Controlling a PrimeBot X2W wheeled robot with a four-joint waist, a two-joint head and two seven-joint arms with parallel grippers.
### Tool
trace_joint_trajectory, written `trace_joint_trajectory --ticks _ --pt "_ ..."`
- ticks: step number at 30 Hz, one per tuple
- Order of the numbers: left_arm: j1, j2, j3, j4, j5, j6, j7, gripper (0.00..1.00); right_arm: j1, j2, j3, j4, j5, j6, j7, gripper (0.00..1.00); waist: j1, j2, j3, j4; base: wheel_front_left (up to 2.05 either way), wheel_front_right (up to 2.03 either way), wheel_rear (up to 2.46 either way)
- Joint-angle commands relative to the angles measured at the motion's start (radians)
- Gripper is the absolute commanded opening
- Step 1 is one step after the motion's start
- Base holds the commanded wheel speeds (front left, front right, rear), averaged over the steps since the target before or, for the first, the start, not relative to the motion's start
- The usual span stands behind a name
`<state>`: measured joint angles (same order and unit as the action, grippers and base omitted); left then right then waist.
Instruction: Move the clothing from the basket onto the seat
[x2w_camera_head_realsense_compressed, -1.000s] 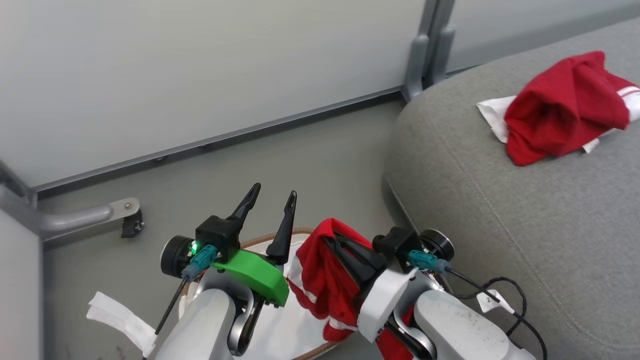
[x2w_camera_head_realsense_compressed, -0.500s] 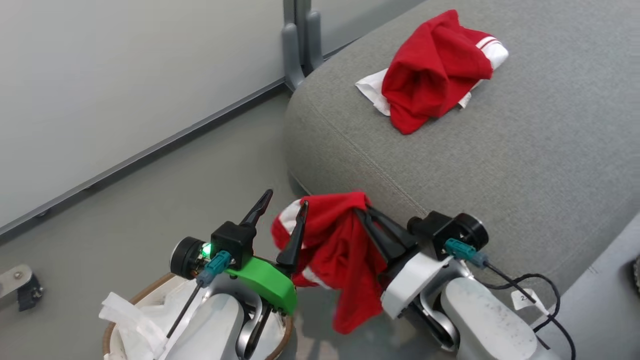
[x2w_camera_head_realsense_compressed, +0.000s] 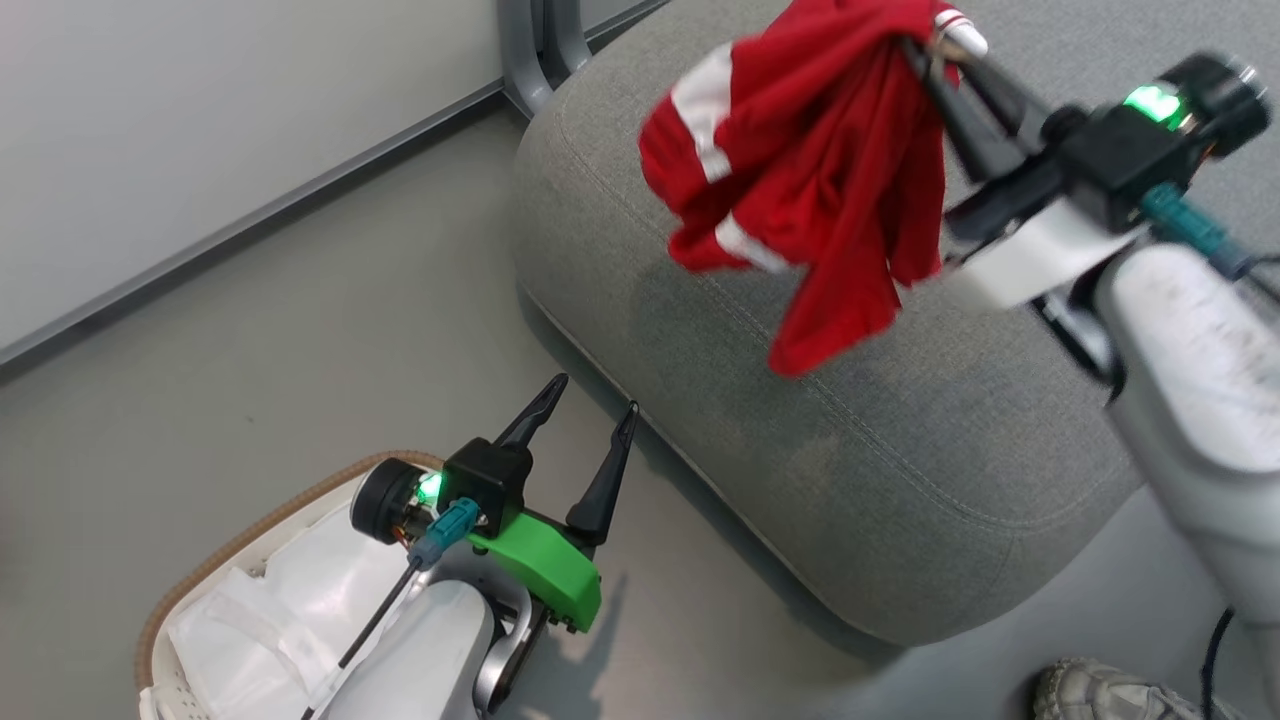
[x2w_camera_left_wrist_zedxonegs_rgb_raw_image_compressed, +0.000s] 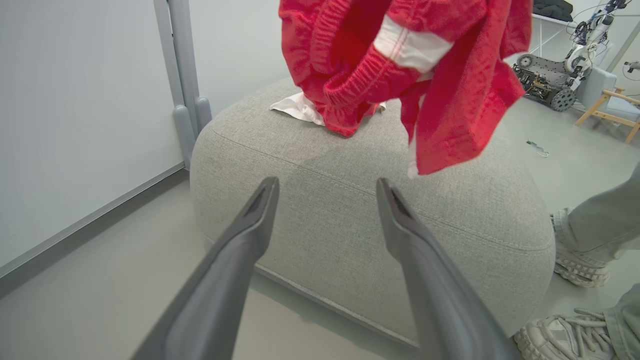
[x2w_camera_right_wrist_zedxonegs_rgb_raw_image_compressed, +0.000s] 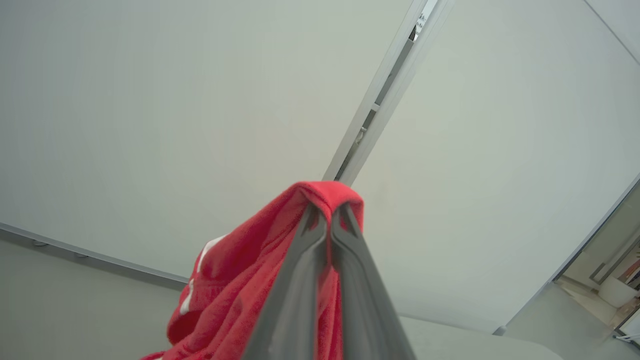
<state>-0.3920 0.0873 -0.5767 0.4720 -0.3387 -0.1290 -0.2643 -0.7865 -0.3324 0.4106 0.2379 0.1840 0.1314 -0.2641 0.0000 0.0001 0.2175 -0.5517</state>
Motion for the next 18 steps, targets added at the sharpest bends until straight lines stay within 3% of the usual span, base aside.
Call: trace_joint_trajectory --ticks 1,9,18 --pt "-0.017 0.020 0.004 -0.009 0.017 -0.003 0.000 1.00 -0.056 -0.025 -0.011 0.007 -0.008 -0.001 0.000 0.00 0.0000 -0.0001 0.050 -0.003 0.00 0.00 0.00" --pt "-0.067 0.058 -0.028 -0.044 0.028 -0.003 0.000 1.00 -0.380 -0.204 -0.072 0.108 -0.050 -0.001 0.047 0.00 0.0000 -0.0001 0.179 0.051 0.00 0.00 0.00" --pt "-0.163 0.095 -0.084 -0.061 0.022 -0.003 0.000 1.00 -0.540 -0.291 -0.178 0.311 -0.137 -0.002 0.096 0.00 0.0000 -0.0001 0.324 0.123 0.00 0.00 0.00"
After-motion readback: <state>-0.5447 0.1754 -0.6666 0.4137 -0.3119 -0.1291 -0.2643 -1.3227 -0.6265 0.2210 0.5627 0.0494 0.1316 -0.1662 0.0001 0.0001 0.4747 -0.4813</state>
